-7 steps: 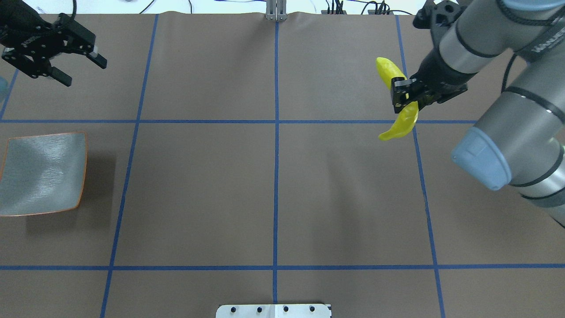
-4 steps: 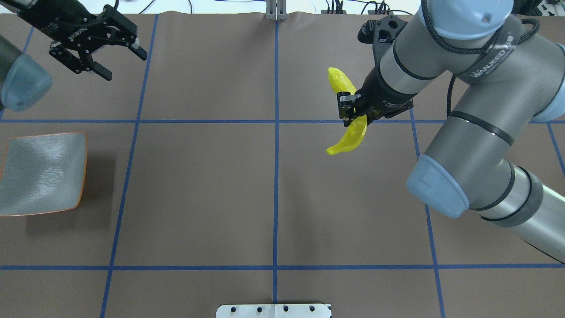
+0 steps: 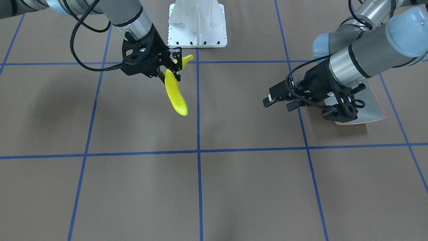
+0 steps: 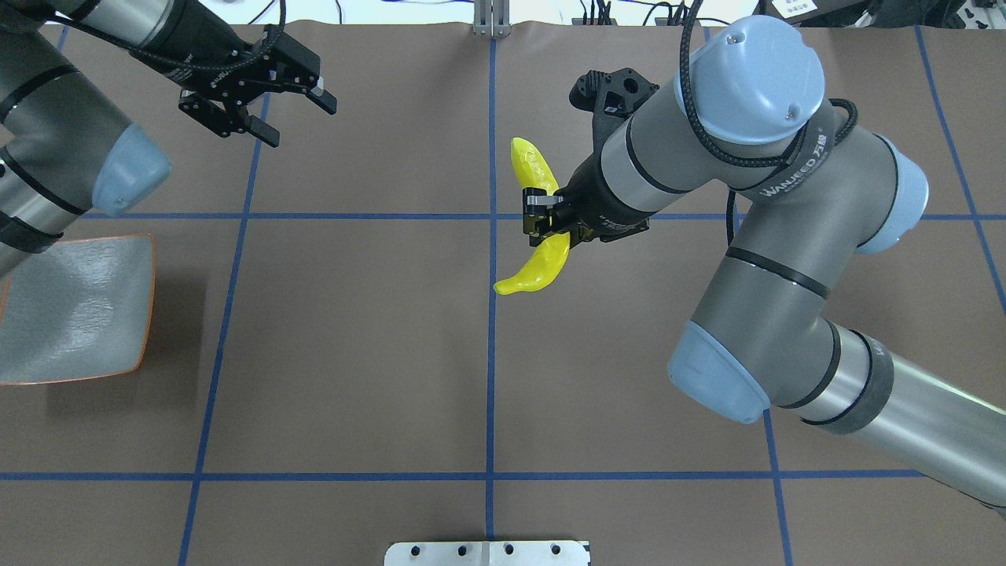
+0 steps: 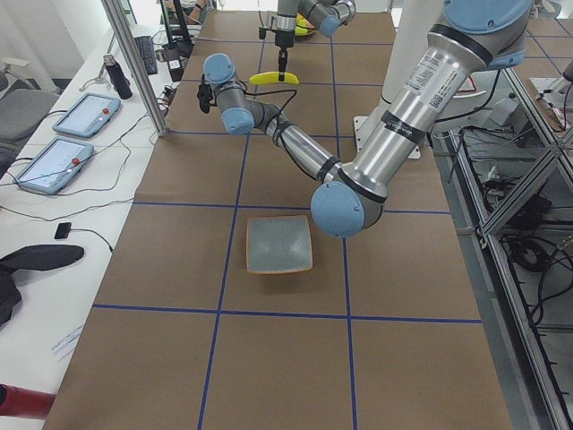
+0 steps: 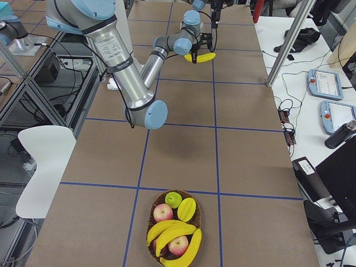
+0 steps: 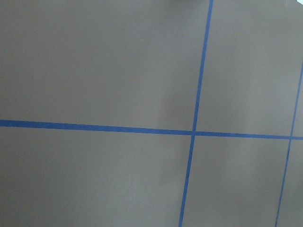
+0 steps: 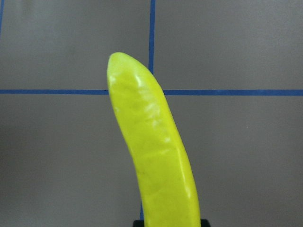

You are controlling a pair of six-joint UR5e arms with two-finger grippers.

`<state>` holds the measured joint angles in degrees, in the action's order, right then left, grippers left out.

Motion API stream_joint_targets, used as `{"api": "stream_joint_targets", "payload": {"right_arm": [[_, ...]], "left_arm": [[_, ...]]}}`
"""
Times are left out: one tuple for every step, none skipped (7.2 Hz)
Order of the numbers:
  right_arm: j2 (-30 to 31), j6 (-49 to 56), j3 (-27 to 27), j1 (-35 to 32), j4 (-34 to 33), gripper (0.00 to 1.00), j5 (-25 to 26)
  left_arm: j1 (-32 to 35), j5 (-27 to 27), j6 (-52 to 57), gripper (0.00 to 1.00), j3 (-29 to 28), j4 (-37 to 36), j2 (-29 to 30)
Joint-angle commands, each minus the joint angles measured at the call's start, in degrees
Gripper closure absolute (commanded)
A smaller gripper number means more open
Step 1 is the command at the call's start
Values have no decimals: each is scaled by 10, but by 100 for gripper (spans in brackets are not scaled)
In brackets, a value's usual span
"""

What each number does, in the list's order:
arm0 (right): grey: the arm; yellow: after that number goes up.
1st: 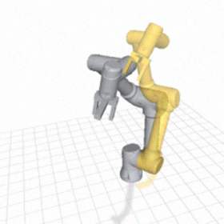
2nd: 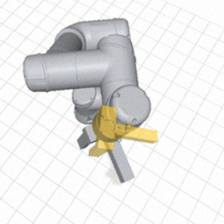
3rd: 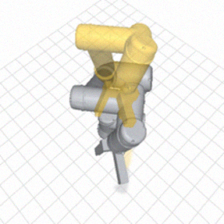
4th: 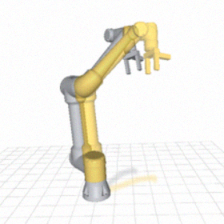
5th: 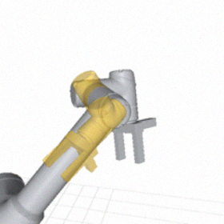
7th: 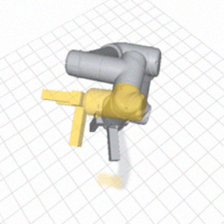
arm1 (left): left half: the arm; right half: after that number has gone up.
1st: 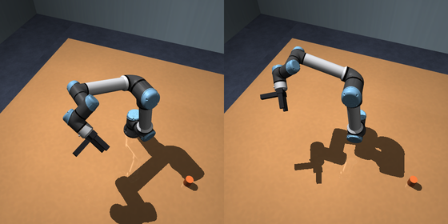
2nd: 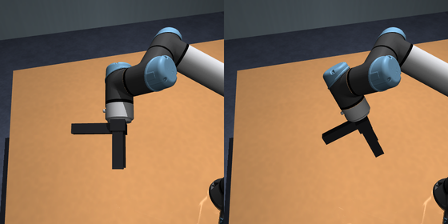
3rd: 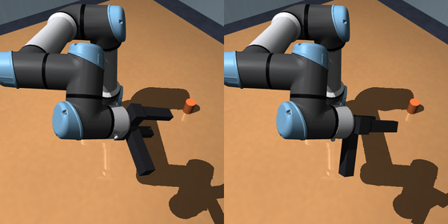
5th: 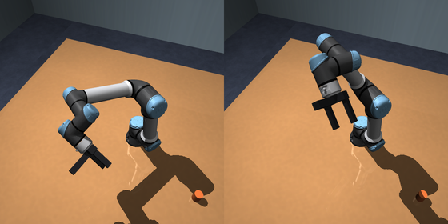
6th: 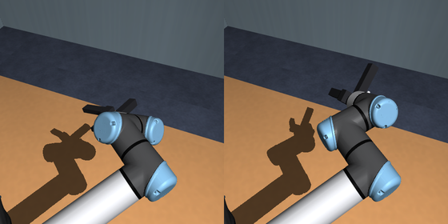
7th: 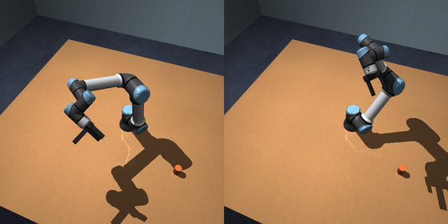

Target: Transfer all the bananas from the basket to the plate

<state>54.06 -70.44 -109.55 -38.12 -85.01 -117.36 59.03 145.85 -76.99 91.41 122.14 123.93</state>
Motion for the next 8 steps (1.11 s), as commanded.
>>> {"api": "stream_joint_targets", "payload": {"right_arm": [[-3,-42,13,11,50,100,3],[-2,-47,13,11,62,100,3],[-3,-52,13,11,73,100,2],[-3,-74,14,11,97,100,2],[-3,-92,14,11,119,100,2],[-3,-104,15,11,135,100,3],[-3,-130,18,11,165,100,3],[-4,-144,26,11,189,100,3]], "left_arm": [[-13,-20,-103,0,-4,96,6],[-36,-63,-153,0,-4,152,9],[-69,-124,-203,0,-4,205,9],[-77,-144,-260,0,-6,259,8],[-79,-145,-319,0,-7,299,8],[-87,-159,-348,0,-7,322,9],[-112,-193,-360,0,-7,346,9],[-121,-205,-369,0,-7,358,9]]}}
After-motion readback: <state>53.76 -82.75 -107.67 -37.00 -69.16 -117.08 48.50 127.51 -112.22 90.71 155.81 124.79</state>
